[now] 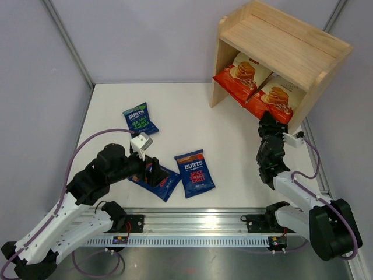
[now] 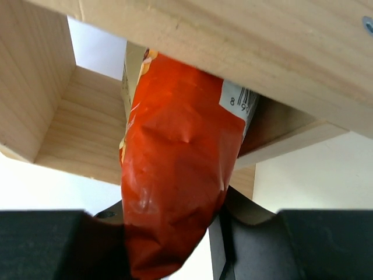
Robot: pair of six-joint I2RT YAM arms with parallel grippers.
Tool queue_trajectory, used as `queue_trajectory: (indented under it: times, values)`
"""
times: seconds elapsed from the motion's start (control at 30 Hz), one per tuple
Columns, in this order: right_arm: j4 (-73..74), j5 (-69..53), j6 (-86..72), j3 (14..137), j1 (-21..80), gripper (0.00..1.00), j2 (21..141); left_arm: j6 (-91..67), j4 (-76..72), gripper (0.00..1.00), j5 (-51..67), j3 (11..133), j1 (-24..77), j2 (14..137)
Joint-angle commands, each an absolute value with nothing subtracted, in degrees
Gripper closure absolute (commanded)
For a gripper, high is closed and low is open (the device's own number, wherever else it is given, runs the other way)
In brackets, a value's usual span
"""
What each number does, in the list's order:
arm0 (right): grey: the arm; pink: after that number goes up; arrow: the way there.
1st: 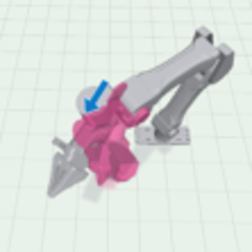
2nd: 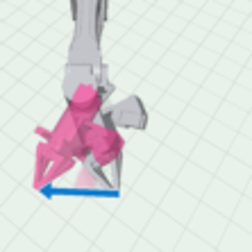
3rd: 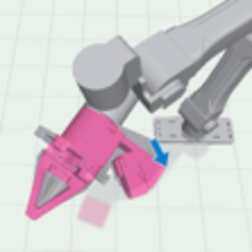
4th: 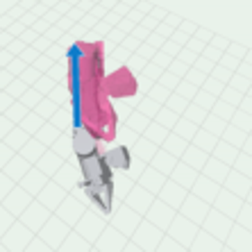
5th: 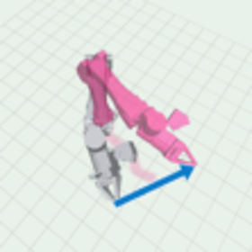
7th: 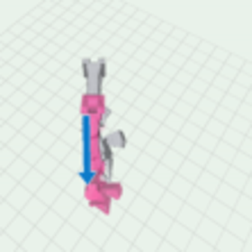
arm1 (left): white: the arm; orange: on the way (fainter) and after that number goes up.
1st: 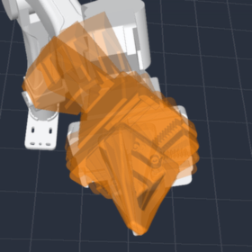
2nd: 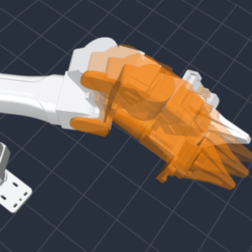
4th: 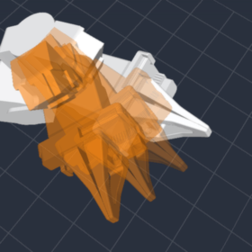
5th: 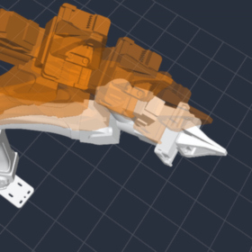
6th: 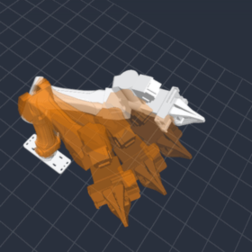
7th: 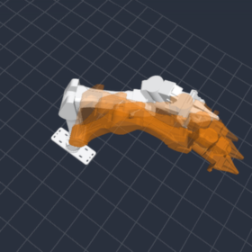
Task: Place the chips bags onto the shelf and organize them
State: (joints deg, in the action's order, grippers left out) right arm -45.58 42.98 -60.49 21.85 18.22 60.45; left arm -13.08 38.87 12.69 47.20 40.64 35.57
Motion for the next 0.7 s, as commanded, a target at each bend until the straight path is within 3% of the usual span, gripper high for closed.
queue_trajectory:
  times: [0.0,0.3,0.47,0.63,0.67]
  values:
    - [-42.46,50.01,-64.15,26.36,15.82,0.83,60.56,-12.48,35.86,0.01,13.71,46.85,40.69,34.81]
    - [-38.06,48.08,-66.44,27.34,15.29,0.7,61.09,-12.66,35.86,0.01,13.36,46.85,40.61,35.16]
    - [-29.11,47.46,-68.73,27.86,15.29,0.5,57.84,-12.74,36.12,0.01,12.57,47.02,40.61,35.68]
    - [-20.41,45.88,-68.82,29.61,15.29,0.39,54.06,-12.92,36.21,0.01,11.87,47.11,40.61,36.47]
    - [-19.17,45.62,-68.12,30.05,15.29,0.31,53.18,-12.92,36.21,0.01,11.95,47.2,40.61,36.56]
